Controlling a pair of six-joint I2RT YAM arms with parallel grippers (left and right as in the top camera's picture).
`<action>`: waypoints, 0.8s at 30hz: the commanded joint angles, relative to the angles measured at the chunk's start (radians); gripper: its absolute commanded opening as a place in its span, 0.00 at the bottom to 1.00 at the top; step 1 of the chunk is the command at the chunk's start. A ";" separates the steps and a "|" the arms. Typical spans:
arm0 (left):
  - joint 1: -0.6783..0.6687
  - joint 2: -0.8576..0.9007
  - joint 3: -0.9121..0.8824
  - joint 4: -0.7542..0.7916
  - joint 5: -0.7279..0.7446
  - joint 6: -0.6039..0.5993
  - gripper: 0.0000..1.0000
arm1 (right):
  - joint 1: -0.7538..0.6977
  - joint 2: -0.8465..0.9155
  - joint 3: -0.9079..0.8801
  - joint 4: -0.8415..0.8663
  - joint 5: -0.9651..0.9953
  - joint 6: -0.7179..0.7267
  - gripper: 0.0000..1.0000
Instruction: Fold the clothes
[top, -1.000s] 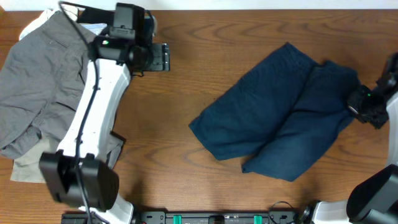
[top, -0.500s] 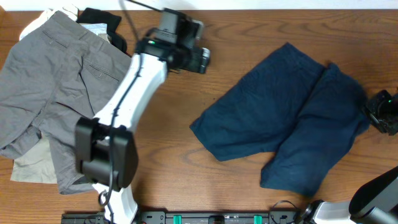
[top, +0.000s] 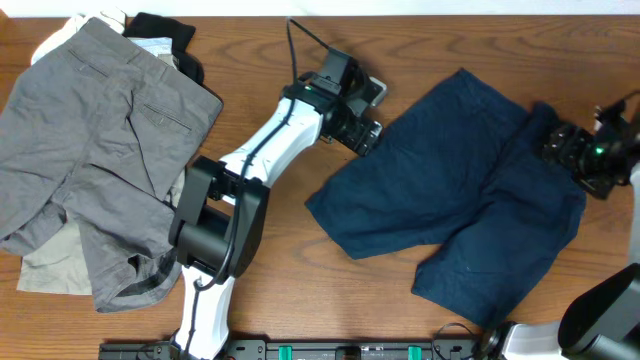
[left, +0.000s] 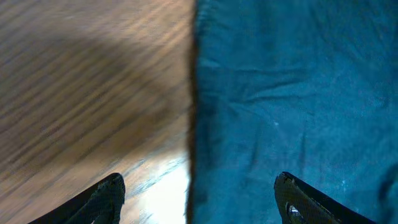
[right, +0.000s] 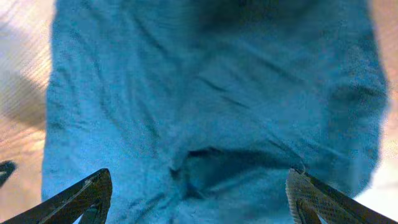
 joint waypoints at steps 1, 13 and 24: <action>-0.015 0.033 0.010 0.000 0.017 0.039 0.78 | 0.046 -0.005 -0.002 0.015 -0.024 -0.032 0.87; -0.064 0.080 0.010 -0.005 0.012 0.039 0.66 | 0.093 -0.005 -0.002 0.033 -0.024 -0.031 0.86; -0.084 0.124 0.010 -0.032 0.006 0.039 0.46 | 0.093 -0.005 -0.002 0.040 -0.023 -0.031 0.86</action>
